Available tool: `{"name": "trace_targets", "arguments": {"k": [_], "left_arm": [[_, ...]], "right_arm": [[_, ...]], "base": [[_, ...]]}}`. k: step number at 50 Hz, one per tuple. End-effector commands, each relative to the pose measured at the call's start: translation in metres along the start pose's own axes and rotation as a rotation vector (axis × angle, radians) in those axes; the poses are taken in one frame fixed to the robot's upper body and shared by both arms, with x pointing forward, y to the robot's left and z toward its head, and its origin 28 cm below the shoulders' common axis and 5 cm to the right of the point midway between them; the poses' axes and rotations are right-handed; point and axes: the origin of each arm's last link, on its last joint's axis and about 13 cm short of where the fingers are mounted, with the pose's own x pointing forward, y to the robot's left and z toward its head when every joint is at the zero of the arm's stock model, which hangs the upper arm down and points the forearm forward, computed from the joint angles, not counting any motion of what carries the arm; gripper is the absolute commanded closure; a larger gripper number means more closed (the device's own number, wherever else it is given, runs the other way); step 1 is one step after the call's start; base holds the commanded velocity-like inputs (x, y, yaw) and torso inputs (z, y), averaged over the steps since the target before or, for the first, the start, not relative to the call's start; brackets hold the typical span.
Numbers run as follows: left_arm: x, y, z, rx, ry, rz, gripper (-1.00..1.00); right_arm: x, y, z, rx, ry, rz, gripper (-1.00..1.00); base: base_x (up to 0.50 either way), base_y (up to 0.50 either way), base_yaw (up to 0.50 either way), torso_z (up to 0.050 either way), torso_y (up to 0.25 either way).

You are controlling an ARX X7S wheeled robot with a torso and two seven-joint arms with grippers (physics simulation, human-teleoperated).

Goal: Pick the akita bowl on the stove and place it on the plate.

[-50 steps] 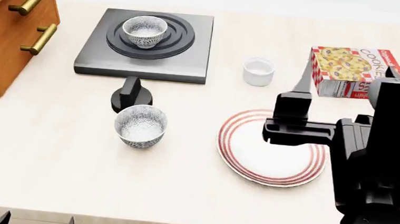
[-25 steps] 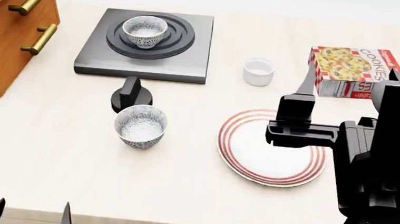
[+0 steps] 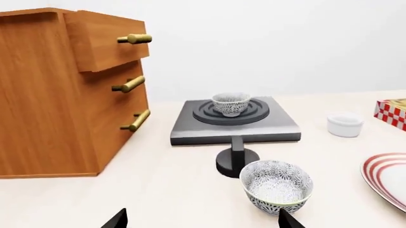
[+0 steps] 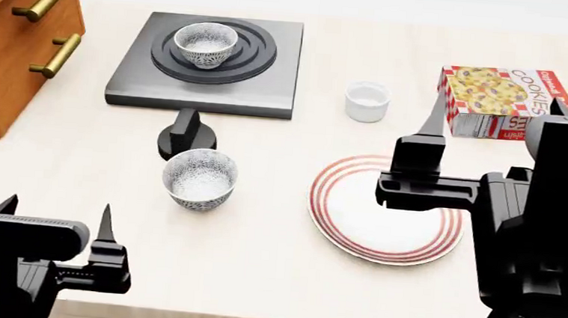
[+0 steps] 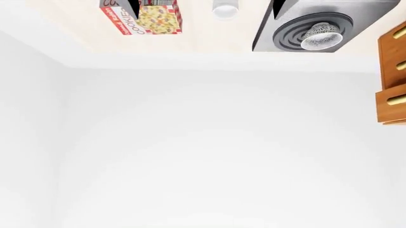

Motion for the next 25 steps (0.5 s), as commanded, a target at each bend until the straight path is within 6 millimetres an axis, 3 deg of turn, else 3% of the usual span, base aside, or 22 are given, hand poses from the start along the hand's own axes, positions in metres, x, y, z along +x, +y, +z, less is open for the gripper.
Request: {"name": "trace_targets", "arguments": {"k": [1,25], "left_arm": [[0.0193,-0.0031,0.0200,-0.019,0.000,-0.026,-1.00],[0.0290,-0.0017,0.0275,0.010,-0.018,-0.026,-1.00]], "right_arm": [[-0.0005,-0.0014,0.0004,0.013,-0.001,-0.012,-1.00],[0.0008,-0.0015,-0.0001,0.014,-0.005,-0.006,-1.00]], "base": [[0.00,0.00,0.00,0.000,0.000],[0.00,0.00,0.00,0.000,0.000]]}}
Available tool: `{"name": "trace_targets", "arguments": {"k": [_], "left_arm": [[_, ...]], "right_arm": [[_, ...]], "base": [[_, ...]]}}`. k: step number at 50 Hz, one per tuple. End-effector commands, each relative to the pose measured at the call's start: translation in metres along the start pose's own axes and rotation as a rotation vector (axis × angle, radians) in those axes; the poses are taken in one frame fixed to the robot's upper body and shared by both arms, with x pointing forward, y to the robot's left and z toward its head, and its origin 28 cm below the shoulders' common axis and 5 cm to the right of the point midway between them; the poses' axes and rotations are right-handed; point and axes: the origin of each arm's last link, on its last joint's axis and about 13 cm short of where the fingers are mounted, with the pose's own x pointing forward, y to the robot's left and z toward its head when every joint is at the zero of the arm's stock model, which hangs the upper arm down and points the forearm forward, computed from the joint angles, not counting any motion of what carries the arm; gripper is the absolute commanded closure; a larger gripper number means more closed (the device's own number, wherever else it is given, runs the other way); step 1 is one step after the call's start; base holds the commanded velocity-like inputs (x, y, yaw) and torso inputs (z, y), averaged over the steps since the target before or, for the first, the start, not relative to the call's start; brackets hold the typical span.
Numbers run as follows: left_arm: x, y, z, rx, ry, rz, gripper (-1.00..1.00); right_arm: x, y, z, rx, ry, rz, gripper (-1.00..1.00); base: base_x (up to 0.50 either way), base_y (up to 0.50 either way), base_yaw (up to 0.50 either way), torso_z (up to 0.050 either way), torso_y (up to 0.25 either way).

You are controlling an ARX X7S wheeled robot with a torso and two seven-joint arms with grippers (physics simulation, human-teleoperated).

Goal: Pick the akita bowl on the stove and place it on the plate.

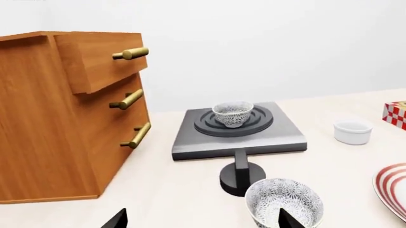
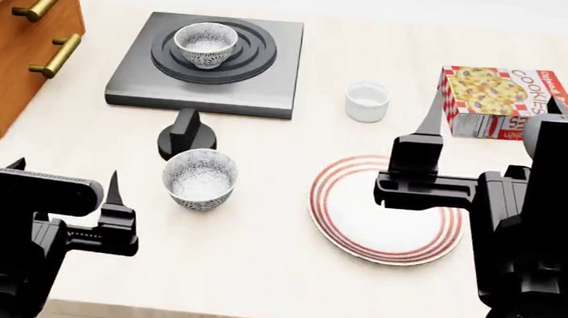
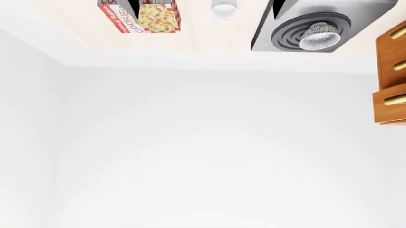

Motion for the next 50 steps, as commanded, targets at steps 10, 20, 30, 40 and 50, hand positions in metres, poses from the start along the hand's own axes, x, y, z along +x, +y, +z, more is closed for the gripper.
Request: {"name": "trace_targets", "arguments": {"k": [10,20,30,40,50], "left_arm": [[0.0024,-0.0015,0.0071,-0.037,-0.019,-0.028,-1.00],[0.0021,-0.0012,0.0090,-0.037,-0.022,-0.027,-1.00],[0.0020,-0.0015,0.0084,-0.038,-0.021,-0.027,-1.00],[0.0011,-0.0016,0.0094,-0.037,-0.019,-0.027,-1.00],[0.0016,-0.0018,0.0092,-0.037,-0.020,-0.028,-1.00]], "right_arm": [[0.0000,-0.0019,-0.0006,0.021,0.002,-0.017,-1.00],[0.0001,-0.0018,-0.0017,0.019,0.002,-0.016,-1.00],[0.0000,-0.0019,-0.0010,0.019,0.001,-0.016,-1.00],[0.0001,-0.0019,-0.0012,0.018,0.000,-0.015,-1.00],[-0.0003,-0.0016,0.0000,0.017,0.000,-0.015,-1.00]], "base": [[0.00,-0.11,0.00,0.000,0.000],[0.00,-0.22,0.00,0.000,0.000],[0.00,-0.22,0.00,0.000,0.000],[0.00,-0.22,0.00,0.000,0.000],[0.00,-0.15,0.00,0.000,0.000]]}}
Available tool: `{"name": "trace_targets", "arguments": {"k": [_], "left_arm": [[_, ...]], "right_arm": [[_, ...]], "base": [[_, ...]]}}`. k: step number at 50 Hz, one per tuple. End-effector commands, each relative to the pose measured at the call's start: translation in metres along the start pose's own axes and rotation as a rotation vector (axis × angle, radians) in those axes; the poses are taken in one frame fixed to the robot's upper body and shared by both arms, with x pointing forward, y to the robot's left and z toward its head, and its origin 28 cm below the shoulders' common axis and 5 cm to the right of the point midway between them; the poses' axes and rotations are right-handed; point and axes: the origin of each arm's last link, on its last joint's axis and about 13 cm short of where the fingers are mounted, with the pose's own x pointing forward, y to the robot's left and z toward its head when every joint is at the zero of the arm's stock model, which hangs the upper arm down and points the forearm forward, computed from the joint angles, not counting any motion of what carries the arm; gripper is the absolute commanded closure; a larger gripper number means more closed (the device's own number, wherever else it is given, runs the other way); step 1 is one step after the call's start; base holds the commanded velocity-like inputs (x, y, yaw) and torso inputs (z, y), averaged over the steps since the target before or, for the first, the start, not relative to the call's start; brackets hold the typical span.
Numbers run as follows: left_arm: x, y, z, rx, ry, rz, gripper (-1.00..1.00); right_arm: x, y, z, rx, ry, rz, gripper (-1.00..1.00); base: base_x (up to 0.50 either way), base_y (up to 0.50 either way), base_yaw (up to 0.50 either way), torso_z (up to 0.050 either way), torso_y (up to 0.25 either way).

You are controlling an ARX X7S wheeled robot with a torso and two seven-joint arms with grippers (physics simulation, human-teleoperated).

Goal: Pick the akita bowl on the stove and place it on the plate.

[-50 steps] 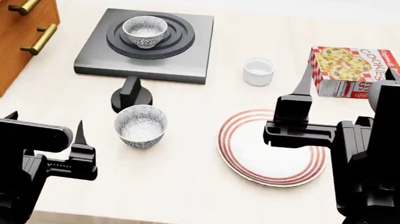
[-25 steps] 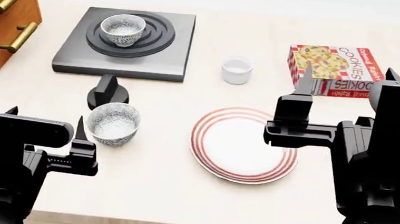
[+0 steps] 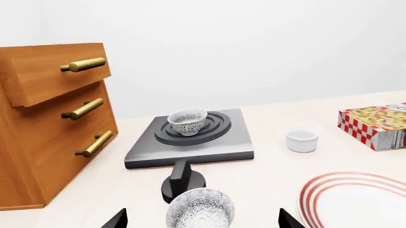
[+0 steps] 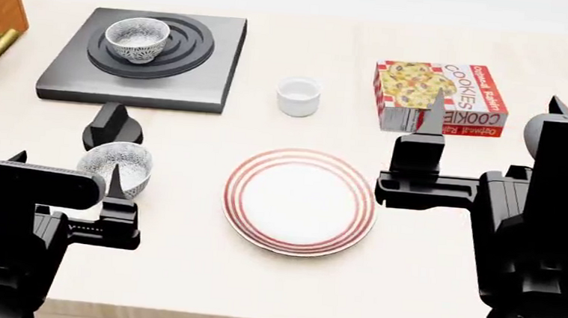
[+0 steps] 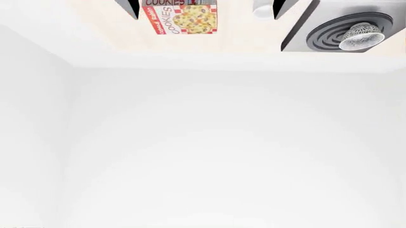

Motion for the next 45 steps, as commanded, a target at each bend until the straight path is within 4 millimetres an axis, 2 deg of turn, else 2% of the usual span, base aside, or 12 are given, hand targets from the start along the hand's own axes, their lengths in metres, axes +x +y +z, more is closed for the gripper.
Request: {"name": "trace_targets", "arguments": {"k": [1,25,45], "left_arm": [[-0.0012,-0.0011,0.0035,-0.042,-0.012,-0.026,-1.00],[-0.0010,-0.0017,0.0056,-0.046,-0.015,-0.029,-1.00],[-0.0012,-0.0017,0.0046,-0.047,-0.013,-0.029,-1.00]], "right_arm": [[-0.0005,-0.0012,0.0002,0.013,-0.001,-0.012,-1.00],[0.0002,-0.0009,-0.0013,0.006,0.005,-0.006,-1.00],[-0.0001,-0.0005,-0.0003,0.006,0.006,-0.005,-1.00]], "base": [[0.00,0.00,0.00,0.000,0.000],[0.01,0.00,0.00,0.000,0.000],[0.22,0.00,0.00,0.000,0.000]]}}
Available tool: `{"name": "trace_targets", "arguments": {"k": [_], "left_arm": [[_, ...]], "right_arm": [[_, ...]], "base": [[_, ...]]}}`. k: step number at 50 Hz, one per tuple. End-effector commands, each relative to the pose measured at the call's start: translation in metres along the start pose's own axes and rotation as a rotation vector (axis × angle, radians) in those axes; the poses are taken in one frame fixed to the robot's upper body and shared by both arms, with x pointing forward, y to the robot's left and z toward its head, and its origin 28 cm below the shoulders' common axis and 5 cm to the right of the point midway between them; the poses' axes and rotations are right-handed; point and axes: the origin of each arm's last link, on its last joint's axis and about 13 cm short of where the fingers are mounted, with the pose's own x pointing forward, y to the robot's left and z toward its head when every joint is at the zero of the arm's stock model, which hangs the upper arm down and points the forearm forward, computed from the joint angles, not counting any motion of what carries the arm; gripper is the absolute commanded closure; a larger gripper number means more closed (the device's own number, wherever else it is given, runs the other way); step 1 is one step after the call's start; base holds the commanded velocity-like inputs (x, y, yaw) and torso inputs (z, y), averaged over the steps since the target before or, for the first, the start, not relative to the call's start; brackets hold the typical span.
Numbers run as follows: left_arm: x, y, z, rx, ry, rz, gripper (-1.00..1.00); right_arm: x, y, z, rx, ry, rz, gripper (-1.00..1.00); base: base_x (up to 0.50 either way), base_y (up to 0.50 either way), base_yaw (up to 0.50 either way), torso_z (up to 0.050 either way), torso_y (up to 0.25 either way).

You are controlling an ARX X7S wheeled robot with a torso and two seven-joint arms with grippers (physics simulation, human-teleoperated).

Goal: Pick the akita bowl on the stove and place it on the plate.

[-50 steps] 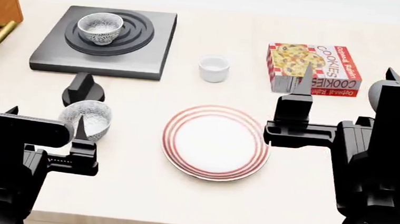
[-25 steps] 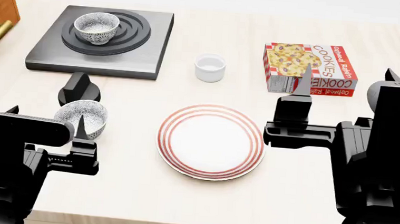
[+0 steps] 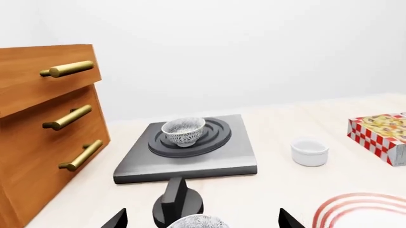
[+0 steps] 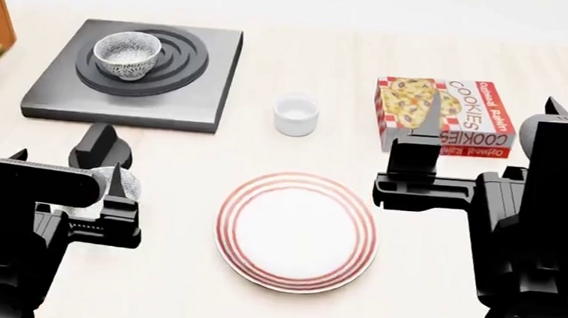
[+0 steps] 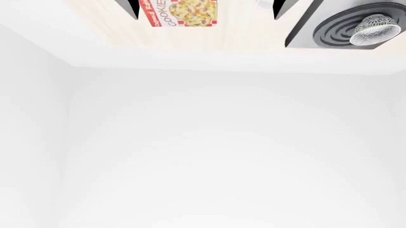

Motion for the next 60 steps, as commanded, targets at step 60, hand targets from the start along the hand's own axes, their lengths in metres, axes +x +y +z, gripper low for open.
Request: {"name": "trace_targets", "arguments": {"k": [60], "left_arm": [[0.0006,0.0000,0.0063,-0.046,-0.015,-0.020,-1.00]], "right_arm": [[-0.0003,-0.0013,-0.0013,0.009,-0.001,-0.009,-1.00]], "base": [[0.22,0.00,0.00,0.000,0.000]]}}
